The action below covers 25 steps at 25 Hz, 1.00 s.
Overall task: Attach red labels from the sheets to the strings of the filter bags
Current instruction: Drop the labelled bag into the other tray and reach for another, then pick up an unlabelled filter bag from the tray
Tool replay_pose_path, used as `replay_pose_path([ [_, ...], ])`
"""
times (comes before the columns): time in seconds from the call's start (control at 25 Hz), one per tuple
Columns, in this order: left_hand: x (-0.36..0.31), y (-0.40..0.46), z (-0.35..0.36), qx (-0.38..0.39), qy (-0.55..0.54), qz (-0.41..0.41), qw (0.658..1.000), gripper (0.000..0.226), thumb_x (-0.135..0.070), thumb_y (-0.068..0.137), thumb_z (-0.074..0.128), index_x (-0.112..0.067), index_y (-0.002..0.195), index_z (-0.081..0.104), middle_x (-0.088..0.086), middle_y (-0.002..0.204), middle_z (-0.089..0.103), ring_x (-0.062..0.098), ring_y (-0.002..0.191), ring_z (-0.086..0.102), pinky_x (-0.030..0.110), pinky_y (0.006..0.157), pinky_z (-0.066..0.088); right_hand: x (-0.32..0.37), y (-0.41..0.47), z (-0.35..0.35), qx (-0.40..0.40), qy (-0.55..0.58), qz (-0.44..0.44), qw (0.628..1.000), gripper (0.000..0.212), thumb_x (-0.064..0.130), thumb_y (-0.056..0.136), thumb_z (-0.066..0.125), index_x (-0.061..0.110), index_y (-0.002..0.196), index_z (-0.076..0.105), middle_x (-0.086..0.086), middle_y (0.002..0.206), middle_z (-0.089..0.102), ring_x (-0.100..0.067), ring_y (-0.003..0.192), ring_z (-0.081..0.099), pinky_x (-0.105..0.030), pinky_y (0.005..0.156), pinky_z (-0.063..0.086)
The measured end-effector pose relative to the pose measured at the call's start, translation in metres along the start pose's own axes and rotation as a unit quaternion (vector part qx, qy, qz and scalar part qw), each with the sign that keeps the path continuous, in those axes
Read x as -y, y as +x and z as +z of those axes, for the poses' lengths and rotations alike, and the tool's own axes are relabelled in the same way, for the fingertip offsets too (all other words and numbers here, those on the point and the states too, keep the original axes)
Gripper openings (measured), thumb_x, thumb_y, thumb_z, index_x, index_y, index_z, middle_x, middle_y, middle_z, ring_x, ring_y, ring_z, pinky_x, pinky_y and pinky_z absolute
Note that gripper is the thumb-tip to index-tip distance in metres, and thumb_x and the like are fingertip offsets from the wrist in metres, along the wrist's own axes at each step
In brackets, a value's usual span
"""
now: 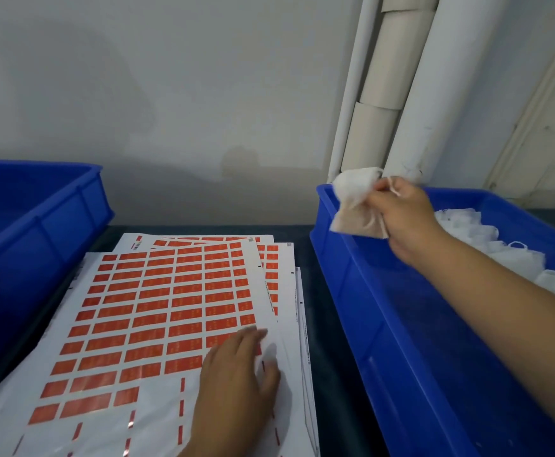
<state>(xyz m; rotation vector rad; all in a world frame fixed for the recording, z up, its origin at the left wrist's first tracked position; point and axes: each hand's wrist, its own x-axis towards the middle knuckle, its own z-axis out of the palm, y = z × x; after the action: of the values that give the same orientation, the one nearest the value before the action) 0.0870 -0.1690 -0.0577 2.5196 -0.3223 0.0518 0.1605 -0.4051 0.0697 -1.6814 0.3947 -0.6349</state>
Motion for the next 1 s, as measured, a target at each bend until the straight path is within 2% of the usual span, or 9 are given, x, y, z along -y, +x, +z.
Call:
replay_pose_path([
  [0.08,-0.007,-0.002,-0.025,-0.039,-0.151,-0.015,0.988,0.042,-0.049,0.086,0.053,-0.051,0.123,0.033,-0.024,0.139,0.037,0.002,0.121,0.043,0.027,0.102,0.037,0.016,-0.047,0.022,0.102,-0.010,-0.011,0.995,0.023,0.009,0.085,0.061,0.026,0.071,0.052,0.000,0.090,0.062,-0.021,0.087,0.060,-0.033,0.066,0.049],
  [0.16,-0.011,-0.002,-0.060,-0.062,-0.258,0.022,0.964,0.047,-0.059,0.072,0.056,-0.058,0.114,0.034,-0.034,0.120,0.042,-0.005,0.103,0.049,0.019,0.083,0.048,0.025,-0.094,0.034,0.181,-0.061,-0.024,0.981,0.026,0.009,0.083,0.062,0.030,0.071,0.053,0.002,0.086,0.063,-0.019,0.085,0.061,-0.029,0.062,0.048],
  [0.28,-0.007,-0.010,-0.108,-0.005,-0.407,0.036,0.913,0.062,-0.062,0.059,0.062,-0.058,0.116,0.038,-0.038,0.104,0.046,-0.008,0.089,0.054,0.007,0.053,0.047,0.033,-0.151,0.049,0.271,-0.119,-0.024,0.955,0.025,0.011,0.084,0.064,0.032,0.077,0.053,0.008,0.084,0.061,-0.013,0.084,0.061,-0.025,0.063,0.051],
  [0.4,0.007,-0.025,-0.117,0.010,-0.354,0.024,0.935,0.035,-0.045,0.072,0.067,-0.044,0.104,0.056,-0.026,0.101,0.057,0.002,0.088,0.059,0.014,0.063,0.054,0.033,-0.191,0.067,0.334,-0.168,-0.002,0.927,0.019,0.018,0.088,0.064,0.032,0.086,0.050,0.010,0.099,0.058,-0.008,0.091,0.059,-0.016,0.066,0.051],
  [0.48,0.020,-0.037,-0.118,-0.026,-0.316,-0.008,0.948,0.009,-0.036,0.078,0.068,-0.039,0.085,0.063,-0.023,0.085,0.064,0.001,0.077,0.062,0.010,0.058,0.049,0.031,-0.211,0.078,0.355,-0.180,-0.009,0.917,0.018,0.017,0.090,0.061,0.031,0.087,0.050,0.008,0.106,0.059,-0.009,0.100,0.057,-0.019,0.078,0.051],
  [0.6,0.041,-0.050,-0.121,-0.057,-0.331,-0.041,0.941,0.015,-0.030,0.082,0.068,-0.037,0.069,0.062,-0.023,0.065,0.063,0.002,0.065,0.061,0.008,0.053,0.041,0.030,-0.232,0.092,0.367,-0.158,-0.012,0.916,0.007,0.026,0.094,0.055,0.028,0.089,0.053,0.009,0.099,0.063,-0.009,0.094,0.061,-0.017,0.073,0.050],
  [0.8,0.069,-0.053,-0.132,-0.058,-0.293,-0.023,0.954,0.012,-0.032,0.082,0.066,-0.037,0.074,0.059,-0.028,0.077,0.054,0.002,0.069,0.054,0.007,0.051,0.037,0.039,-0.238,0.111,0.370,-0.230,-0.056,0.898,0.015,0.025,0.096,0.052,0.028,0.083,0.059,0.014,0.080,0.063,-0.004,0.076,0.063,-0.012,0.066,0.051],
  [0.92,0.085,-0.048,-0.132,-0.033,-0.250,-0.001,0.968,0.012,-0.031,0.086,0.063,-0.040,0.087,0.055,-0.032,0.081,0.047,0.000,0.071,0.050,0.004,0.053,0.037,0.037,-0.238,0.126,0.374,-0.256,-0.026,0.891,0.018,0.022,0.099,0.046,0.026,0.083,0.055,0.010,0.080,0.061,-0.006,0.073,0.062,-0.013,0.069,0.051],
  [1.0,0.092,-0.050,-0.128,-0.020,-0.213,-0.001,0.977,0.011,-0.033,0.087,0.060,-0.037,0.078,0.056,-0.029,0.078,0.051,0.002,0.069,0.053,0.005,0.052,0.035,0.034,-0.240,0.135,0.361,-0.230,0.005,0.904,0.023,0.022,0.101,0.041,0.023,0.081,0.053,0.005,0.079,0.060,-0.009,0.072,0.061,-0.019,0.074,0.053],
])
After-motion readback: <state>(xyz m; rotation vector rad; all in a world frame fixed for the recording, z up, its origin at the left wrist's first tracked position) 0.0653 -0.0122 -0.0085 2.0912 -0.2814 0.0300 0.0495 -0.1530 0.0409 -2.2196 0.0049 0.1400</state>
